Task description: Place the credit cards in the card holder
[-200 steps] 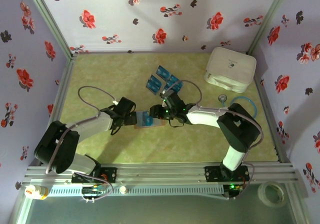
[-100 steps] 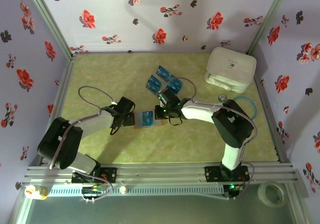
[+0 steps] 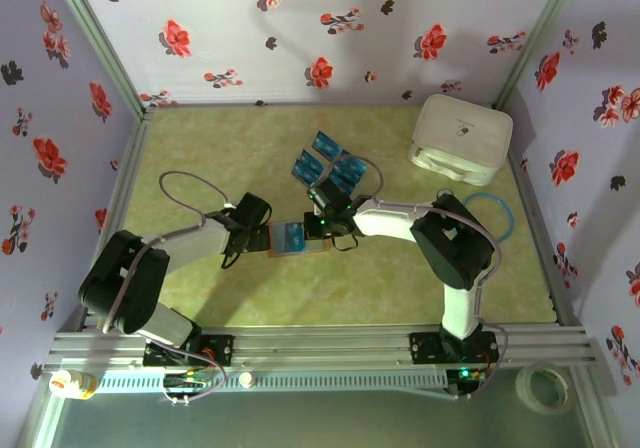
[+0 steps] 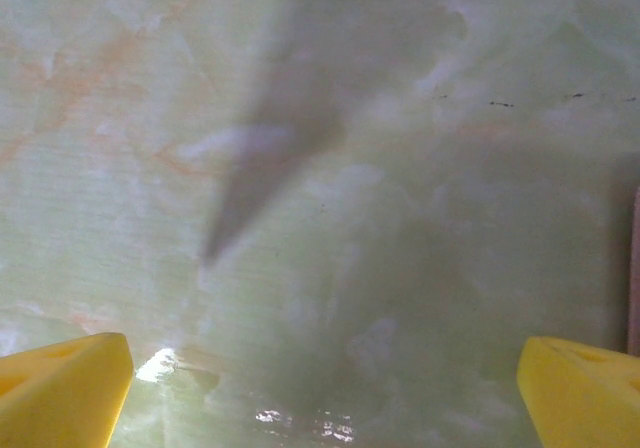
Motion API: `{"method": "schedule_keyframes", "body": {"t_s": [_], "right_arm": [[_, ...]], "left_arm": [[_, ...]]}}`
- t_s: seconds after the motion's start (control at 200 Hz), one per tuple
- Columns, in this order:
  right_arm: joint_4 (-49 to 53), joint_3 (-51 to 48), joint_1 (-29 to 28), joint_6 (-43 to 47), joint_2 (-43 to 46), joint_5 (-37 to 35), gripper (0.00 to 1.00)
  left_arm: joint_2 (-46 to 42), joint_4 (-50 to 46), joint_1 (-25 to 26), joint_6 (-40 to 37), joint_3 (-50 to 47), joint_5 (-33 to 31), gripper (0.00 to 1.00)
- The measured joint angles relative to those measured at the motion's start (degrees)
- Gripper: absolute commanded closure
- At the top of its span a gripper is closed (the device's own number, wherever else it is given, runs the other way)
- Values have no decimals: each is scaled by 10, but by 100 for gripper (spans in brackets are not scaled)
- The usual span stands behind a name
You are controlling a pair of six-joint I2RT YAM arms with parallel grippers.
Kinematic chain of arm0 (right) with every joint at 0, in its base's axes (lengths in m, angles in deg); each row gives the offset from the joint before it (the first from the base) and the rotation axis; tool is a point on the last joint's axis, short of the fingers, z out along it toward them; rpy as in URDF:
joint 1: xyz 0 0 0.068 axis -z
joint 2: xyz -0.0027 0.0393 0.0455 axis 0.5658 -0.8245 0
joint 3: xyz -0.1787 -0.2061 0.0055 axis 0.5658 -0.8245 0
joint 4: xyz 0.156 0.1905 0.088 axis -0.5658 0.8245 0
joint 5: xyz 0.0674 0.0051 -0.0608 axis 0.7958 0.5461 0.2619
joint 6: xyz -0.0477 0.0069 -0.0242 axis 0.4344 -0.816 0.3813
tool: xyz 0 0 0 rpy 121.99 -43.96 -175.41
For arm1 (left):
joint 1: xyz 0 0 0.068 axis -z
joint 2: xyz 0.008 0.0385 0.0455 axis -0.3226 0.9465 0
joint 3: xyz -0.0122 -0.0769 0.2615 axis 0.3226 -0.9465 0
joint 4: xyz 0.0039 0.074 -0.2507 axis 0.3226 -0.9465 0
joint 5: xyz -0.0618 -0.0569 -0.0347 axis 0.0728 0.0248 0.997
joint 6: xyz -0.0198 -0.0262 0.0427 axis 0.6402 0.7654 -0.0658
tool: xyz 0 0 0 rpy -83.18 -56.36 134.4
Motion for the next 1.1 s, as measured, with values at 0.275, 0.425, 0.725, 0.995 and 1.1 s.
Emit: {"method": "schedule_keyframes", "body": {"t_s": [0.275, 0.425, 0.725, 0.995, 1.1], "right_arm": [[0, 12, -4, 0, -14, 2, 100], [0, 18, -8, -1, -18, 4, 100], [0, 37, -15, -3, -30, 7, 100], [0, 60, -26, -4, -51, 11, 100], [1, 65, -31, -5, -55, 12, 100]], "left_arm": [[9, -1, 0, -5, 8, 0, 0], [14, -2, 0, -7, 12, 0, 0], [19, -2, 0, -9, 16, 1, 0], [21, 0, 0, -9, 17, 2, 0], [21, 0, 0, -9, 17, 2, 0]]}}
